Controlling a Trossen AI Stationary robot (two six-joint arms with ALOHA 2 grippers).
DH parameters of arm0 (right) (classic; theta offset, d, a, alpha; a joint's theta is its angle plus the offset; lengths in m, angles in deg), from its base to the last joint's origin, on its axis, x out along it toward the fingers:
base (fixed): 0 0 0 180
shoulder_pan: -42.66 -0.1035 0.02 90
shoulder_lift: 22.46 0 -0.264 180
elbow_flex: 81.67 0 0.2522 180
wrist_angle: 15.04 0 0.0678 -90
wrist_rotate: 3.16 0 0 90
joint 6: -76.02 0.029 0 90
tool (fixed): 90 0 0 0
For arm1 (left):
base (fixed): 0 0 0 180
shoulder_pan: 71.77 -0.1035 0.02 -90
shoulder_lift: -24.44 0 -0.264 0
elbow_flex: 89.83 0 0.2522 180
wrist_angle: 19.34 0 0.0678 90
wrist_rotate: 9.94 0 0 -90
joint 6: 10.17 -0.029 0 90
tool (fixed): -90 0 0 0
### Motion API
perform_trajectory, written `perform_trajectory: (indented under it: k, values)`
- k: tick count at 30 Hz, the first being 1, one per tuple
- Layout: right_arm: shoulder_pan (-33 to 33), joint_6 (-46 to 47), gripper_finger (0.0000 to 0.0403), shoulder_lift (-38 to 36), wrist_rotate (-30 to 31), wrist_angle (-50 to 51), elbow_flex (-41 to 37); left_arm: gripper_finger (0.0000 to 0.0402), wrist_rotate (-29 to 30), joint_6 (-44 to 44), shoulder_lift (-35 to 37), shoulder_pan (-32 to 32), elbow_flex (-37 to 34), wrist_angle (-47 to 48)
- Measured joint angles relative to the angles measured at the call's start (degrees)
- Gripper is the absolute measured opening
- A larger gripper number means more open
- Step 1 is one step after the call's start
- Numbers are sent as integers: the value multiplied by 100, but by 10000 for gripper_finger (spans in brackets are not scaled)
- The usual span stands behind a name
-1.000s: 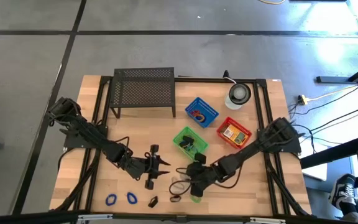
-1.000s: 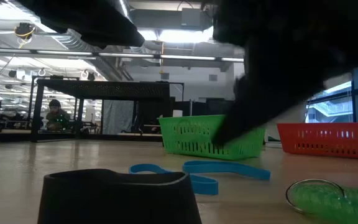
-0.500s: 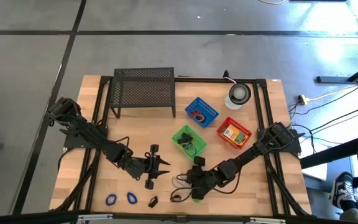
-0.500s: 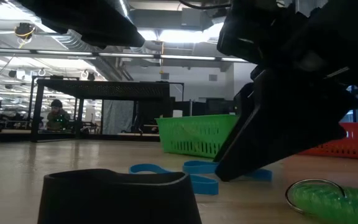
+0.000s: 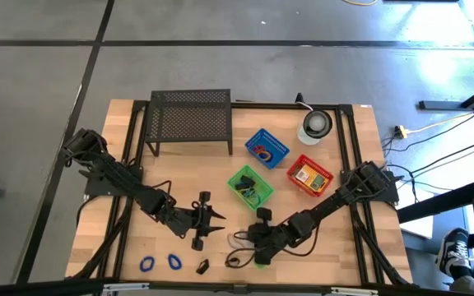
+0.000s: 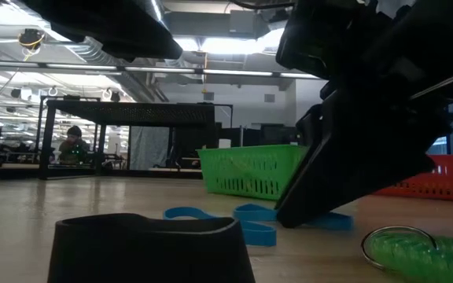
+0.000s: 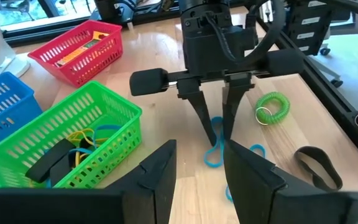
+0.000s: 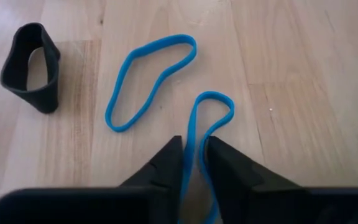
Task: Pick & Place Office Desk Supplies
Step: Put the blue rubber band into the blue basket
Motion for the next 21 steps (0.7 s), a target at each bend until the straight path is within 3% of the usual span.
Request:
perform_trajectory:
  k: [6, 14, 17, 21]
  values:
    - [0, -11, 10, 0, -43, 0, -2, 127, 0, -1, 0, 0, 0, 0]
    - [-75, -347, 14, -158, -28, -56, -43, 127, -3, 0, 0, 0, 0, 0]
    - [-129, -600, 10, -494, 311, -143, -34, 127, 2, -1, 0, 0, -1, 0]
    - [-189, -953, 10, -950, 1262, -180, -28, 127, -4, 0, 0, 0, -1, 0]
